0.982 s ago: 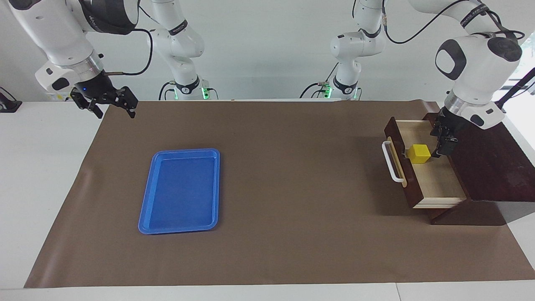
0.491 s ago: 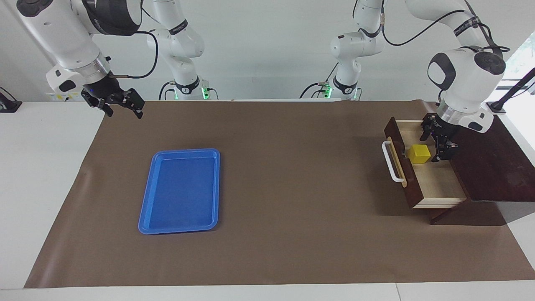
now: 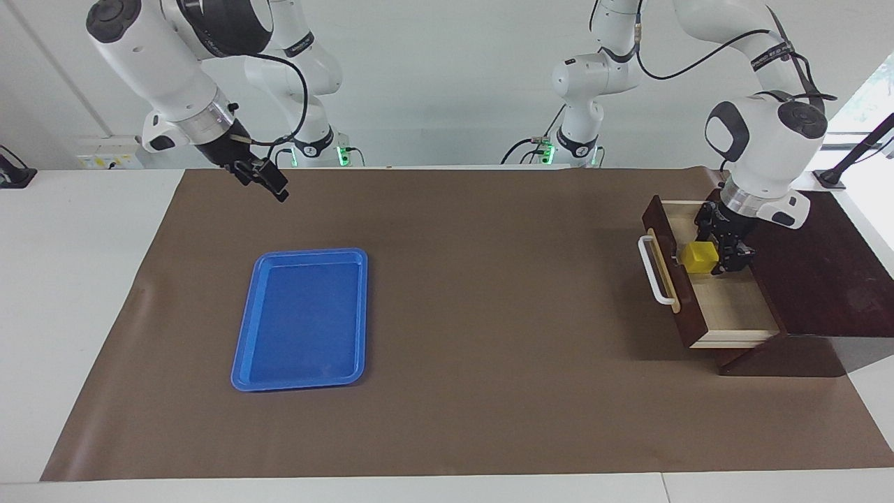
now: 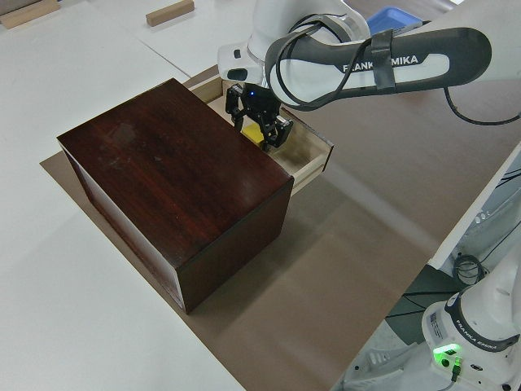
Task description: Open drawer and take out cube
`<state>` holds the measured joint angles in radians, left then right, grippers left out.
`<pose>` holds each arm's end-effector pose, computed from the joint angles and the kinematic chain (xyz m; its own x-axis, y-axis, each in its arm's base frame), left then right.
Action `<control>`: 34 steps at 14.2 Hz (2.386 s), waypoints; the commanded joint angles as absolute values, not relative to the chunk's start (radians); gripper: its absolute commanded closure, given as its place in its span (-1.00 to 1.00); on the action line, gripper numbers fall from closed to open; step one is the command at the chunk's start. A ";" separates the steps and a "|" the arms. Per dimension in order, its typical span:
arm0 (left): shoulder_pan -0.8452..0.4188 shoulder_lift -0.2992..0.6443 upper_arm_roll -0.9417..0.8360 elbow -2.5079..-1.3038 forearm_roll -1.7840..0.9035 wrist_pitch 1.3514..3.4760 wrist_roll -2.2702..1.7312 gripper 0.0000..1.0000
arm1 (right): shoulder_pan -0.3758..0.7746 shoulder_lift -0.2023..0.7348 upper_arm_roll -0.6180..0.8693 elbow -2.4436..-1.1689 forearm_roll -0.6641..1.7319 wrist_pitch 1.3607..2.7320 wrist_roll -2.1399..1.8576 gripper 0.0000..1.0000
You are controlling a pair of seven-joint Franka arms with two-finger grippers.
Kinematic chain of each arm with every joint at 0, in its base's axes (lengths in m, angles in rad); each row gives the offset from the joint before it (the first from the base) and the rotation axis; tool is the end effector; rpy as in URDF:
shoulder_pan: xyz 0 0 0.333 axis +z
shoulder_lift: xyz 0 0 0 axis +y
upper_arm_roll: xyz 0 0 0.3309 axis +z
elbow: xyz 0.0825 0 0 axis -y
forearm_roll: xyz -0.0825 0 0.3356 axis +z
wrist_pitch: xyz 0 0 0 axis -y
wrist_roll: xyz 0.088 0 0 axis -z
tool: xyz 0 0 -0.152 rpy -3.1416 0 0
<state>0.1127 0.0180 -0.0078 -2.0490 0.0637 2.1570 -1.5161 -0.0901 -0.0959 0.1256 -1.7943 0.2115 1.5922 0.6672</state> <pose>0.5208 0.0598 0.4318 -0.0199 0.9980 0.0606 0.9962 0.0147 0.0857 0.4643 0.0504 0.5515 0.7853 -0.5840 -0.2057 -0.6092 -0.7881 -0.0880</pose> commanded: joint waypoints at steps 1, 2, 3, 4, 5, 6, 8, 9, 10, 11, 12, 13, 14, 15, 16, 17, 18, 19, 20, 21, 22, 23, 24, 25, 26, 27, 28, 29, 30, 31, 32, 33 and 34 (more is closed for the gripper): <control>0.112 0.055 -0.012 -1.950 0.054 2.065 -1.523 1.00 | -0.060 -0.112 0.127 -1.829 0.274 1.628 0.841 -1.00; 0.109 0.084 -0.014 -1.856 0.054 1.974 -1.523 1.00 | -0.045 -0.106 0.127 -1.829 0.308 1.632 0.923 -1.00; 0.107 0.104 -0.017 -1.754 0.055 1.866 -1.523 1.00 | -0.028 -0.095 0.127 -1.829 0.325 1.649 1.001 -1.00; 0.091 0.130 -0.020 -1.653 0.054 1.767 -1.523 1.00 | 0.012 -0.089 0.127 -1.829 0.334 1.667 1.070 -1.00; 0.065 0.136 -0.018 -1.579 0.048 1.675 -1.526 1.00 | 0.041 -0.078 0.127 -1.827 0.347 1.683 1.142 -1.00; 0.037 0.132 -0.021 -1.554 0.048 1.625 -1.546 1.00 | 0.070 -0.063 0.127 -1.824 0.372 1.709 1.220 -1.00; -0.058 0.117 -0.025 -1.555 0.048 1.603 -1.705 1.00 | 0.119 -0.032 0.127 -1.818 0.438 1.762 1.355 -1.00; -0.113 0.111 -0.025 -1.565 0.045 1.609 -1.803 1.00 | 0.144 -0.019 0.127 -1.815 0.477 1.785 1.394 -1.00; -0.170 0.097 -0.025 -1.594 0.044 1.623 -1.891 1.00 | 0.175 0.000 0.127 -1.812 0.517 1.814 1.437 -1.00; -0.210 0.081 -0.025 -1.620 0.044 1.640 -1.967 1.00 | 0.192 0.015 0.127 -1.810 0.555 1.834 1.460 -1.00; -0.254 0.062 -0.025 -1.670 0.044 1.684 -2.052 1.00 | 0.208 0.026 0.127 -1.810 0.604 1.847 1.465 -1.00; -0.293 0.034 -0.026 -1.725 0.044 1.731 -2.113 1.00 | 0.227 0.035 0.127 -1.810 0.635 1.850 1.465 -1.00; -0.337 0.006 -0.025 -1.788 0.044 1.768 -2.155 1.00 | 0.244 0.047 0.127 -1.806 0.653 1.851 1.466 -1.00; -0.378 -0.017 -0.025 -1.830 0.044 1.794 -2.192 1.00 | 0.250 0.070 0.127 -1.802 0.705 1.861 1.466 -1.00; -0.411 -0.026 -0.026 -1.853 0.044 1.813 -2.242 1.00 | 0.252 0.087 0.127 -1.798 0.747 1.867 1.466 -1.00; -0.443 -0.031 -0.026 -1.858 0.044 1.819 -2.284 1.00 | 0.268 0.100 0.127 -1.795 0.765 1.870 1.466 -1.00; -0.472 -0.029 -0.026 -1.858 0.044 1.821 -2.318 1.00 | 0.284 0.113 0.127 -1.795 0.784 1.888 1.471 -1.00; -0.495 -0.029 -0.026 -1.858 0.044 1.833 -2.360 1.00 | 0.284 0.127 0.127 -1.795 0.813 1.917 1.483 -1.00; -0.520 -0.025 -0.026 -1.859 0.044 1.857 -2.415 1.00 | 0.285 0.136 0.127 -1.795 0.831 1.948 1.496 -1.00; -0.546 -0.020 -0.026 -1.861 0.044 1.871 -2.455 1.00 | 0.285 0.143 0.127 -1.796 0.851 1.956 1.497 -1.00; -0.564 -0.017 -0.026 -1.861 0.044 1.871 -2.476 1.00 | 0.285 0.146 0.127 -1.798 0.862 1.953 1.497 -1.00; -0.581 -0.017 -0.026 -1.861 0.044 1.871 -2.480 1.00 | 0.291 0.155 0.127 -1.798 0.865 1.953 1.497 -1.00; -0.597 -0.017 -0.026 -1.861 0.044 1.871 -2.488 1.00 | 0.296 0.175 0.127 -1.796 0.886 1.950 1.496 -1.00; -0.609 -0.017 -0.026 -1.861 0.044 1.873 -2.500 1.00 | 0.293 0.202 0.127 -1.780 0.928 1.942 1.494 -1.00; -0.621 -0.015 -0.026 -1.858 0.044 1.888 -2.514 1.00 | 0.304 0.257 0.127 -1.714 0.922 1.898 1.491 -1.00; -0.627 -0.015 -0.026 -1.858 0.044 1.899 -2.514 1.00 | 0.307 0.267 0.127 -1.707 0.905 1.884 1.470 -1.00; -0.629 -0.009 -0.026 -1.856 0.043 1.905 -2.516 1.00 | 0.304 0.281 0.127 -1.703 0.907 1.884 1.447 -1.00; -0.641 -0.009 -0.026 -1.855 0.034 1.913 -2.516 1.00 | 0.307 0.311 0.127 -1.681 0.910 1.882 1.440 -1.00; -0.649 -0.009 -0.026 -1.855 0.031 1.917 -2.520 1.00 | 0.324 0.336 0.127 -1.648 0.902 1.878 1.439 -1.00; -0.652 -0.008 -0.026 -1.855 0.029 1.927 -2.531 1.00 | 0.340 0.345 0.127 -1.632 0.894 1.876 1.439 -1.00; -0.663 -0.006 -0.026 -1.855 0.029 1.933 -2.534 1.00 | 0.334 0.347 0.127 -1.632 0.896 1.873 1.425 -1.00; -0.667 -0.005 -0.026 -1.856 0.028 1.934 -2.536 1.00 | 0.333 0.347 0.127 -1.632 0.899 1.867 1.404 -1.00; -0.672 0.006 -0.026 -1.855 0.028 1.936 -2.539 1.00 | 0.340 0.347 0.127 -1.626 0.896 1.858 1.399 -1.00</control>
